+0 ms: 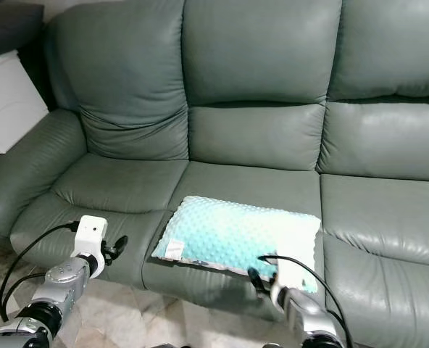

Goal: Move the pillow to the sofa

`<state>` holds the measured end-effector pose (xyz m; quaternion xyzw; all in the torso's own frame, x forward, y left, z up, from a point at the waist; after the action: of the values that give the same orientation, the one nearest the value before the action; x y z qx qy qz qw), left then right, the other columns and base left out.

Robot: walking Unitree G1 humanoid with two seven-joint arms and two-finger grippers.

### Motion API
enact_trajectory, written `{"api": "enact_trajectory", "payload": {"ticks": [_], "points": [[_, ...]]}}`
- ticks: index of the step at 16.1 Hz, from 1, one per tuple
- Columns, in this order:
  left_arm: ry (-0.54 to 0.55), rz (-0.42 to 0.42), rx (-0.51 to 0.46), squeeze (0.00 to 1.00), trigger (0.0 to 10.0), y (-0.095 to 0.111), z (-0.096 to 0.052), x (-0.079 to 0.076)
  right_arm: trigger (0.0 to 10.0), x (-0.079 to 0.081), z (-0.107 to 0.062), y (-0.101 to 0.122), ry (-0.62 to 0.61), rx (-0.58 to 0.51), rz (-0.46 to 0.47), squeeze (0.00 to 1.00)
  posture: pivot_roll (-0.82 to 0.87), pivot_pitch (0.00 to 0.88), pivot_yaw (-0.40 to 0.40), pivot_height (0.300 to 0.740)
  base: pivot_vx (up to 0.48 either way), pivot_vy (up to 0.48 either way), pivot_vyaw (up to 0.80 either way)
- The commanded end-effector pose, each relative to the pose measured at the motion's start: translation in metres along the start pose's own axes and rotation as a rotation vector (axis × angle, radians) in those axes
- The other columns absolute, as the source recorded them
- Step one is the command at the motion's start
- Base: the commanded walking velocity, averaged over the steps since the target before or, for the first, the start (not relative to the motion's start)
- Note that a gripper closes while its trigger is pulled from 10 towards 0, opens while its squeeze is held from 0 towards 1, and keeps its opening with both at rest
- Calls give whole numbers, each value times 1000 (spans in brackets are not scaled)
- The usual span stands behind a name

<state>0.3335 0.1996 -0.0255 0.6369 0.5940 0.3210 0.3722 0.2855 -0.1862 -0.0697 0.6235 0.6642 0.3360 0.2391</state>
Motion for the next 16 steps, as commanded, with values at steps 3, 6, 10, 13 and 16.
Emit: {"api": "enact_trajectory", "payload": {"ticks": [3,6,10,13,16], "points": [[19,16,37,0,10000,-16,-9,17,10000,6,3,-6,49,56,57,0,-108,110,171,740,0,0,0],[12,22,38,0,10000,-18,-11,20,10000,8,1,-10,91,49,50,0,-83,147,175,740,0,0,0],[25,36,34,0,10000,-20,-15,27,10000,-14,-2,2,10,-28,31,0,-60,176,178,740,0,0,0],[36,44,34,0,10000,-22,-17,30,10000,-15,-1,20,-1,-107,10,0,-55,185,179,740,0,0,0],[41,56,29,0,10000,-21,-17,30,10000,-22,-1,30,-53,-146,-5,0,-42,196,185,740,0,0,0]]}}
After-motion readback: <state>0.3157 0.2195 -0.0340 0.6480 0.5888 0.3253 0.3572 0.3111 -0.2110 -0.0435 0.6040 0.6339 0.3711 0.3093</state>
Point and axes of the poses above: a point about 5 cm out from each wrist's last joint towards the gripper, its own z axis pointing out of the wrist towards the gripper, its own y axis along the axis of the wrist's last joint, x = y × z, the point moved 5 cm from there along z, pointing out of the wrist towards the gripper, and after that the axes turned 6 degrees about -z, right-handed, at the moved point
